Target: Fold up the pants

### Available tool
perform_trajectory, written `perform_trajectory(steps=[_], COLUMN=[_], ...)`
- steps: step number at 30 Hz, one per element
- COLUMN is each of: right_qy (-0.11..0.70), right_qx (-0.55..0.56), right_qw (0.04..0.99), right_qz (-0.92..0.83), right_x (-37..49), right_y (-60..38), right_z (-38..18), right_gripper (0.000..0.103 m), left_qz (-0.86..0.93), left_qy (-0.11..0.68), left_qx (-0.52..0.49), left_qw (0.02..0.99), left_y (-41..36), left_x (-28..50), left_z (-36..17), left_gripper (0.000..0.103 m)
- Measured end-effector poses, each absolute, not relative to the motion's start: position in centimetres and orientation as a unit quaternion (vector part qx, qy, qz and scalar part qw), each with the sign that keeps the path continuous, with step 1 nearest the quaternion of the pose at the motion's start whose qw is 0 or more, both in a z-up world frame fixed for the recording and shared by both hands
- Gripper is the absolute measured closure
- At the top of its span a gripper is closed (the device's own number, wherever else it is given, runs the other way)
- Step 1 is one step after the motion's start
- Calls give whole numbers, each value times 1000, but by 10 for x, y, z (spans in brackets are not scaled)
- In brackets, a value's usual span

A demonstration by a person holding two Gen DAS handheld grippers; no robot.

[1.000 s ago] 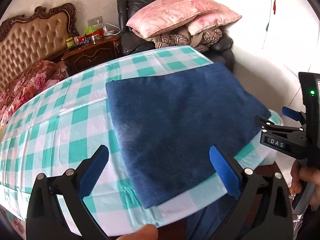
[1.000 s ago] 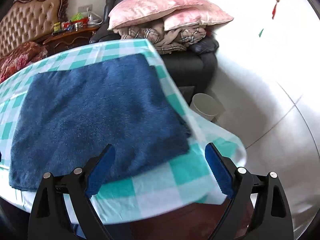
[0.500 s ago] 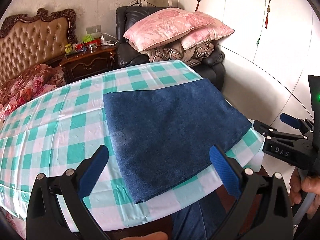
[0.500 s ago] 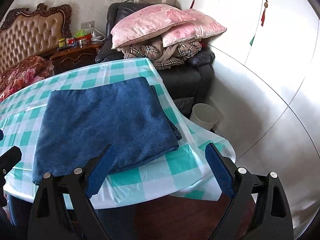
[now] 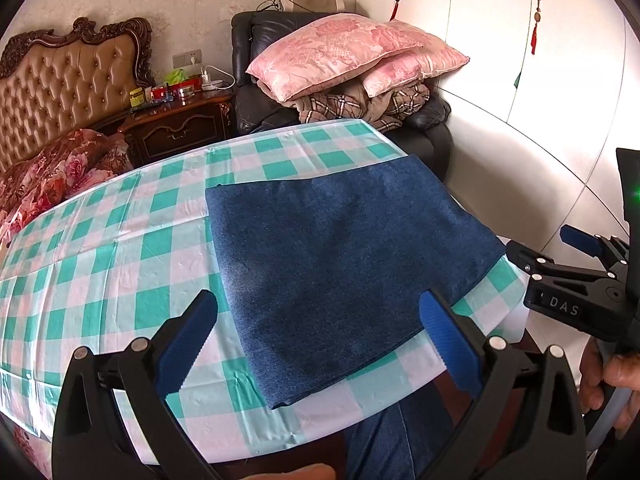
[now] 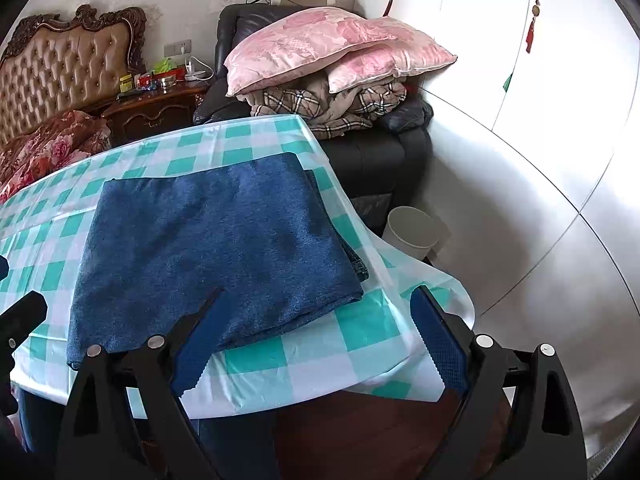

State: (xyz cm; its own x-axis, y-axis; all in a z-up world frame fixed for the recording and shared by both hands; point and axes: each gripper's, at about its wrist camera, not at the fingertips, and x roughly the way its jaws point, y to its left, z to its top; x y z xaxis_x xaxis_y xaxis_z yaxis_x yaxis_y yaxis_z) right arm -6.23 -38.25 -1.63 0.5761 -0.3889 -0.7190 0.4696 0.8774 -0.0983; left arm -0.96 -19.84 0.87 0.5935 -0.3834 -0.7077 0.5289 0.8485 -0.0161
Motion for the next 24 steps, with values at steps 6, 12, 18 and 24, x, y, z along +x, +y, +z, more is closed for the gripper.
perform_trajectory(steps=[6, 12, 18, 24], right_qy=[394, 394, 394, 395], right_qx=[52, 53, 53, 54], right_qw=[885, 885, 885, 885], right_qz=[-241, -241, -240, -241], right_x=[-62, -63, -62, -62], right_y=[-383, -383, -383, -383], right_z=[-18, -19, -19, -19], right_gripper=[15, 15, 15, 15], left_qz=[-257, -256, -258, -267], left_qy=[370, 371, 370, 367], left_qx=[99, 99, 98, 86], left_qw=[887, 887, 887, 887], left_y=[-199, -200, -200, -201], left_x=[-10, -9, -10, -9], left_z=[9, 8, 8, 4], left_gripper=[2, 2, 2, 2])
